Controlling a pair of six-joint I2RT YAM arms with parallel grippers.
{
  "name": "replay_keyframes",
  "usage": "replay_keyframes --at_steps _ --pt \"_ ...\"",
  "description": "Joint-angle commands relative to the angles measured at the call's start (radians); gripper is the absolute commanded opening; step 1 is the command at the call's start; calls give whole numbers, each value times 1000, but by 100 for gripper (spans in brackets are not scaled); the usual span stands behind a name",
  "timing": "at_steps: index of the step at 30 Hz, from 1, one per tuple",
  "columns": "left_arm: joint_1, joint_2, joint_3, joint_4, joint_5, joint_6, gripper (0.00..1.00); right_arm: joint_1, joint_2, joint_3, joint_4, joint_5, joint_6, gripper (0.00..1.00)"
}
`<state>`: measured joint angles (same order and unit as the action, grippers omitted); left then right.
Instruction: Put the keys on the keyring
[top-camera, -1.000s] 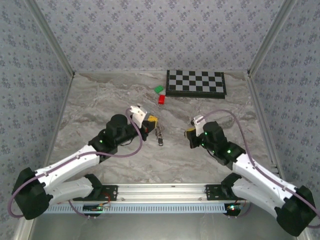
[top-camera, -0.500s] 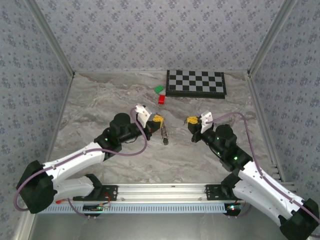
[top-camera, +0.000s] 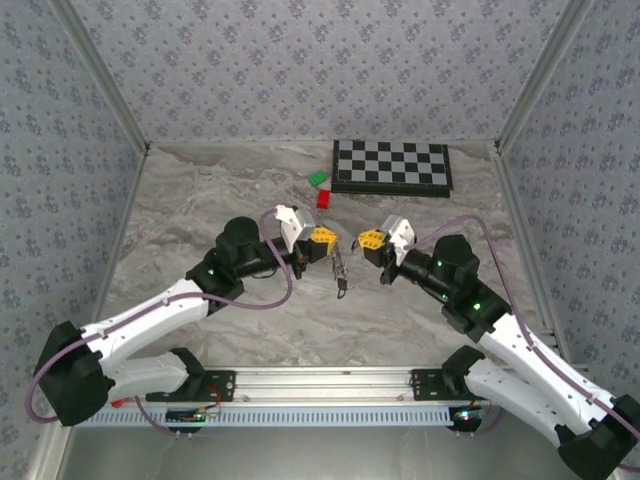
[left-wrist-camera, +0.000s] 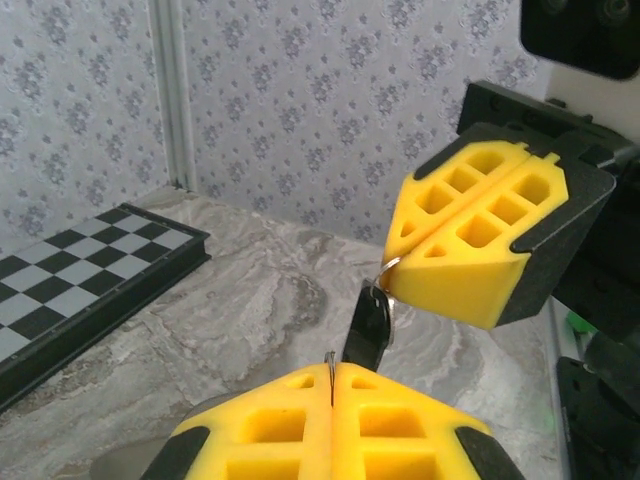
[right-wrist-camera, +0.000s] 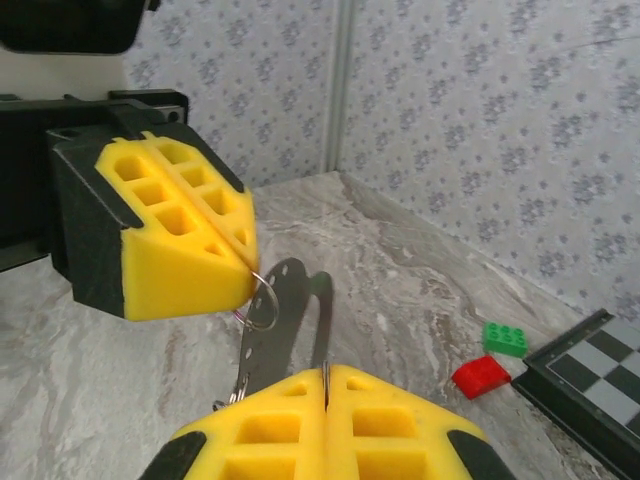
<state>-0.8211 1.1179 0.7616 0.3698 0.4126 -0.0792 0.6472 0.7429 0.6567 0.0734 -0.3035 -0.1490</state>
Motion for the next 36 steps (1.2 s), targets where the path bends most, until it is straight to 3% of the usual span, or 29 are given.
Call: replay_keyframes --at_steps 1,16,29,36 --pt "-8 -37 46 -25 52 11 0 5 21 61 -57 -82 -51 0" --pt "-11 -49 25 -58 46 32 0 -11 72 87 -78 -122 -67 0" --pt "-10 -32 28 -42 25 17 0 -12 39 77 -101 -88 -50 0" --pt "-11 -34 28 -37 28 -10 0 -13 13 49 -74 -138 -30 0"
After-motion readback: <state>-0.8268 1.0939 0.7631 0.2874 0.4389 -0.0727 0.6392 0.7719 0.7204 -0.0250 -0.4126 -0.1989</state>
